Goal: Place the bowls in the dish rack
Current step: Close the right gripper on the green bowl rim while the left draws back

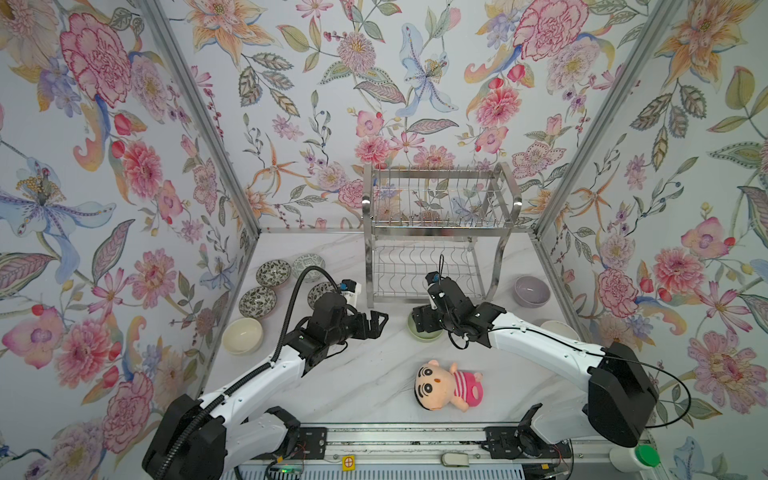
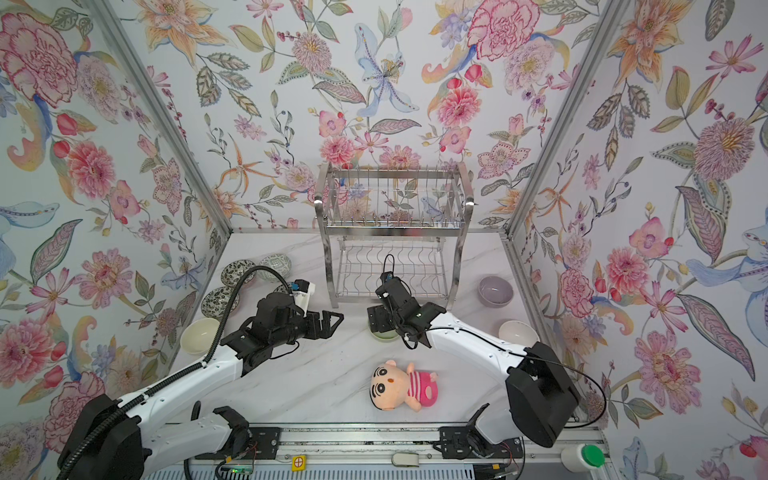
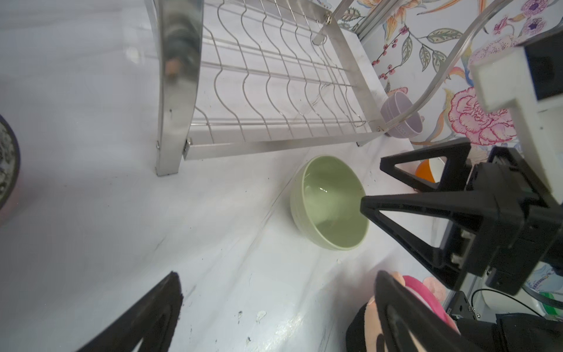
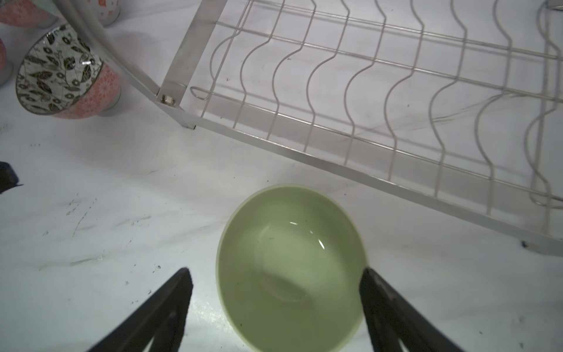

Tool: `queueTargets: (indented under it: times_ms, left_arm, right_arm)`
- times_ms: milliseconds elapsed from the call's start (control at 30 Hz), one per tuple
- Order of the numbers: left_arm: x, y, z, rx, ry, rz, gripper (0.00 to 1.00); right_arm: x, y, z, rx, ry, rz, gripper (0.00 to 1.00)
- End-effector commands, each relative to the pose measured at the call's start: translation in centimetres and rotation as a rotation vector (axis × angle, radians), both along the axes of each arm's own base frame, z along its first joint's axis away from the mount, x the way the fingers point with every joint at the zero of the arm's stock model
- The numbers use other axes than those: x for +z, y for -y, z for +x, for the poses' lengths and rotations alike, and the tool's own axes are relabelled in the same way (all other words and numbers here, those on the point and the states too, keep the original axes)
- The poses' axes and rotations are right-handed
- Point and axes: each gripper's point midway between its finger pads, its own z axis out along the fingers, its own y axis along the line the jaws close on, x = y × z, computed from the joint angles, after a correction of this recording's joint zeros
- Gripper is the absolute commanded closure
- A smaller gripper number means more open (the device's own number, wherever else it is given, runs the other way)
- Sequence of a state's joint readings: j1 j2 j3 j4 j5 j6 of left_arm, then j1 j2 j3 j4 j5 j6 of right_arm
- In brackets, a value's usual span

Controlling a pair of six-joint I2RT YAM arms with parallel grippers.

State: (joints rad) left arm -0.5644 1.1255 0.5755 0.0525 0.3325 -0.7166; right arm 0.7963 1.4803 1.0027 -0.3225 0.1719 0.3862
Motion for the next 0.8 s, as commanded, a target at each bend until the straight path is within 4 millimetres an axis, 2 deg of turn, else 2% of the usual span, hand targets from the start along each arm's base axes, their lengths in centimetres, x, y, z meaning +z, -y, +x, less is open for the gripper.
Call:
queueTargets:
  times_ms: [0, 200, 333, 433, 633, 767]
  left_arm:
    - [0.2, 0.1, -0.2, -0.006, 0.039, -0.086, 0.01]
    - [-0.8, -0.3, -0.3, 0.003, 0.066, -0.137, 0.01]
    - [-1.6, -0.1, -0.3, -0.014, 0.057, -0.134, 0.01]
    - [-1.8, -0.3, -0.2, -0.009, 0.059, -0.131, 0.01]
    - [-1.7, -1.2, -0.5, 0.050, 0.077, -0.181, 0.01]
    - [-1.9, -1.6, -0.8, 0.069, 0.075, -0.188, 0.01]
  right_arm:
    - [-1.4, -1.1, -0.5, 0.016, -0.051, -0.041, 0.19]
    - [-3.2, -3.7, -0.6, 0.052, -0.102, -0.085, 0.29]
    - [-4.3, -4.6, -0.6, 0.063, -0.122, -0.136, 0.45]
    - [-5.4, -4.7, -0.9, 0.047, -0.143, -0.161, 0.56]
    - [-6.7, -4.6, -1.6, 0.030, -0.161, -0.197, 0.61]
    - [-7.4, -4.2, -1.5, 0.024, -0.160, -0.246, 0.71]
